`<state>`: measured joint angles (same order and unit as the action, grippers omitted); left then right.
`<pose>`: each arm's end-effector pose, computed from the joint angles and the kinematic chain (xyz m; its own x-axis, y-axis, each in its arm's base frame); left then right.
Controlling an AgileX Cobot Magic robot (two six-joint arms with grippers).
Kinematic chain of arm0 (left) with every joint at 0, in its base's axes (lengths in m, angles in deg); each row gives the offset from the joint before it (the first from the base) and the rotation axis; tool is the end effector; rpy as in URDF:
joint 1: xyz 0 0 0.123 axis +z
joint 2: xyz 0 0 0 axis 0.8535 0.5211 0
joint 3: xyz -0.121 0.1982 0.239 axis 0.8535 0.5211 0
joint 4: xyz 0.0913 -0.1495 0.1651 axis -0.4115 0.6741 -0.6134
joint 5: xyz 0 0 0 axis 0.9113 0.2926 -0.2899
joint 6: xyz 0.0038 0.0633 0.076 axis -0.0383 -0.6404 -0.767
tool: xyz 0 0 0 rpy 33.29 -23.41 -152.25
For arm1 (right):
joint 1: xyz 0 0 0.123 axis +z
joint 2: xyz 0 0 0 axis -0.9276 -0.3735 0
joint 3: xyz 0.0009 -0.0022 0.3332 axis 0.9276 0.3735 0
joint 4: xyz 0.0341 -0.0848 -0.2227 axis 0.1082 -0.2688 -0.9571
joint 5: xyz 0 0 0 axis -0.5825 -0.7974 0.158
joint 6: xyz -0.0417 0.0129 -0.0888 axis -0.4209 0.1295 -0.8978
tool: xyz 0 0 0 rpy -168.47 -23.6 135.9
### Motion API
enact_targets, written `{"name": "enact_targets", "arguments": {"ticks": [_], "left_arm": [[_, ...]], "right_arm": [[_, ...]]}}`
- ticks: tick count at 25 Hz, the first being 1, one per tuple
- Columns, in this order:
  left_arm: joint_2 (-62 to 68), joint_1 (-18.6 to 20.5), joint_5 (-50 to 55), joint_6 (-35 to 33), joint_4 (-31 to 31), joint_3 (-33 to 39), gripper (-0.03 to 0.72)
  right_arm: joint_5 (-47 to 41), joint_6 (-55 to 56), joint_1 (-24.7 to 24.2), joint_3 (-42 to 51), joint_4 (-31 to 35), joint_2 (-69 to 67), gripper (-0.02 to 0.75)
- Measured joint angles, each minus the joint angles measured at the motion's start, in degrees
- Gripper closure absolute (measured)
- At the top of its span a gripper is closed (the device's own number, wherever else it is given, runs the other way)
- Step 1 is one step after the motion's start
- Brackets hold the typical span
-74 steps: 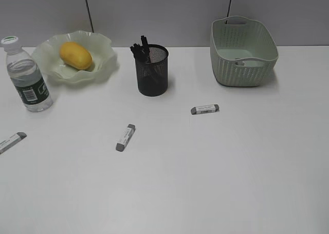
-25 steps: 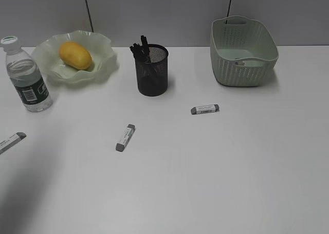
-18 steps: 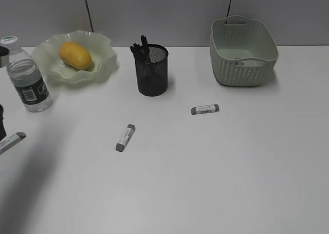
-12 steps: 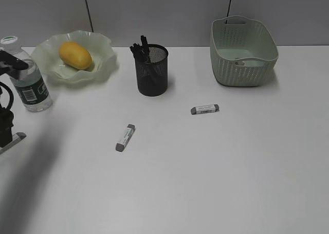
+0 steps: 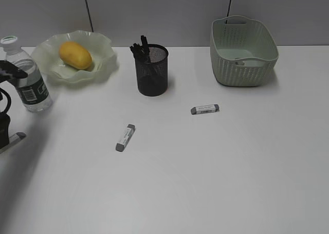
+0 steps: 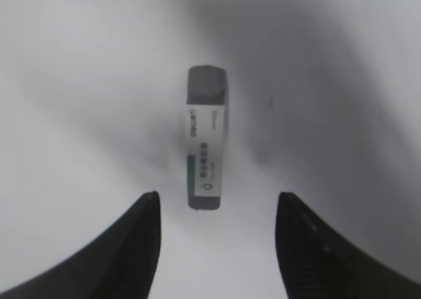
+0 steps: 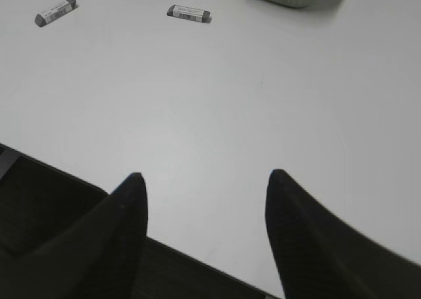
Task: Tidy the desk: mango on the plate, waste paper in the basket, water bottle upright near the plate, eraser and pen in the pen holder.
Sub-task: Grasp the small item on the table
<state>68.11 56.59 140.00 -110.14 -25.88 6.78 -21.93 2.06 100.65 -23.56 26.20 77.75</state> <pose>0.3400 -0.0059 0.2027 -0.8073 0.5890 0.0355 0.5901 0.8058 0.0492 -0.0295 -0.0311 0.2764 -0.4696 -0.2539 -0.8456 -0.4434 0.8960 -0.0228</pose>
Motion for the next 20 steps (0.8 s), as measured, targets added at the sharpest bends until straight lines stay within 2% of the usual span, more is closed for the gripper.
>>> {"name": "enact_targets", "arguments": {"ticks": [10, 20], "left_arm": [[4.4, 0.0, -2.9, -1.5, 0.8, -2.2, 0.346], [5.8, 0.0, -2.3, -1.6, 1.5, -3.4, 0.361]], "right_arm": [[0.0, 0.0, 0.0, 0.0, 0.0, 0.0, 0.281], [0.0, 0.0, 0.0, 0.0, 0.0, 0.0, 0.281]]}}
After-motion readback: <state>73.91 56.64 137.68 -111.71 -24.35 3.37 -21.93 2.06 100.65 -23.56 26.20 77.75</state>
